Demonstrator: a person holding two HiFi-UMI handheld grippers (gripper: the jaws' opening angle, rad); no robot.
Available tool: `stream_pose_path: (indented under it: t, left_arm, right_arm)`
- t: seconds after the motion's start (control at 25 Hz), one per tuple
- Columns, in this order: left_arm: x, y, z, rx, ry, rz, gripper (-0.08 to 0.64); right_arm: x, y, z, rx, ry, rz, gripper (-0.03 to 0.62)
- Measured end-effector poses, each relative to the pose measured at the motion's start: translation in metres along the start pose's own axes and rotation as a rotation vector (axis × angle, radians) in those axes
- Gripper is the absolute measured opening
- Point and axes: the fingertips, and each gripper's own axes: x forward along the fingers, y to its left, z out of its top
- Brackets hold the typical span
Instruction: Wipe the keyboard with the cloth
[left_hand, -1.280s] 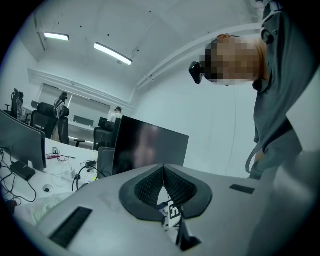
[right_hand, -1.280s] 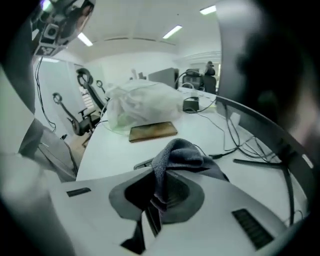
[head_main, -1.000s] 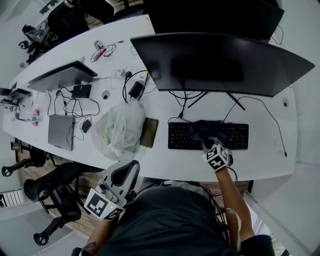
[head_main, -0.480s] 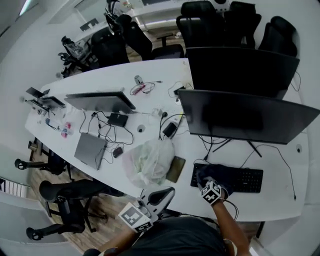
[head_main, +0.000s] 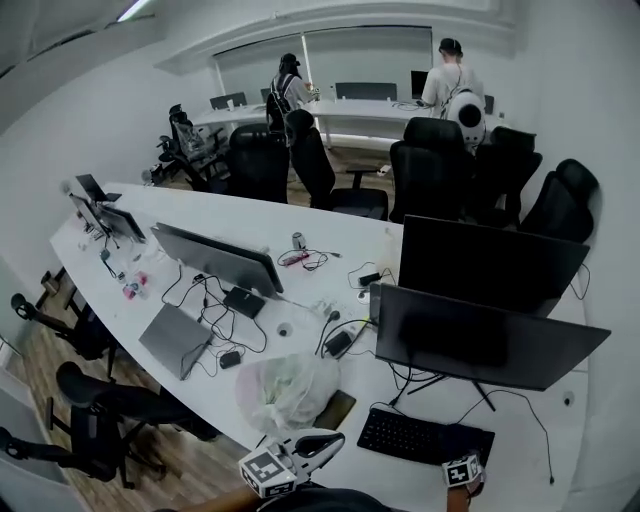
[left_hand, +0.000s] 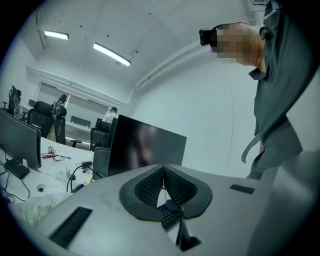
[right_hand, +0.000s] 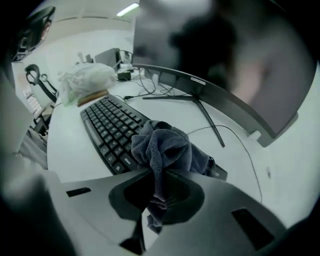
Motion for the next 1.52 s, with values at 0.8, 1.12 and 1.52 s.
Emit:
stream_pose_path:
  t: [0.8,1.12,1.52]
  left_arm:
    - [-0.001,0.012,-0.006,0.009,-0.019,0.052,0.008]
    - [0.015,0.013,-0.010,-0.033,0.048,0.023,0.008]
    - [0.002,0.016,-0.006,-0.049,0.061,0.050,0.008]
  right_arm:
    - [0.015,-0.015,0.005,-0.019,-0.075,-0.022,0.026]
    - [0.025,0.138,0.131,-0.229,-0.254,0.266,0.026]
    - [0.008,0.038,0.026,-0.058,-0.126,0.075,0.026]
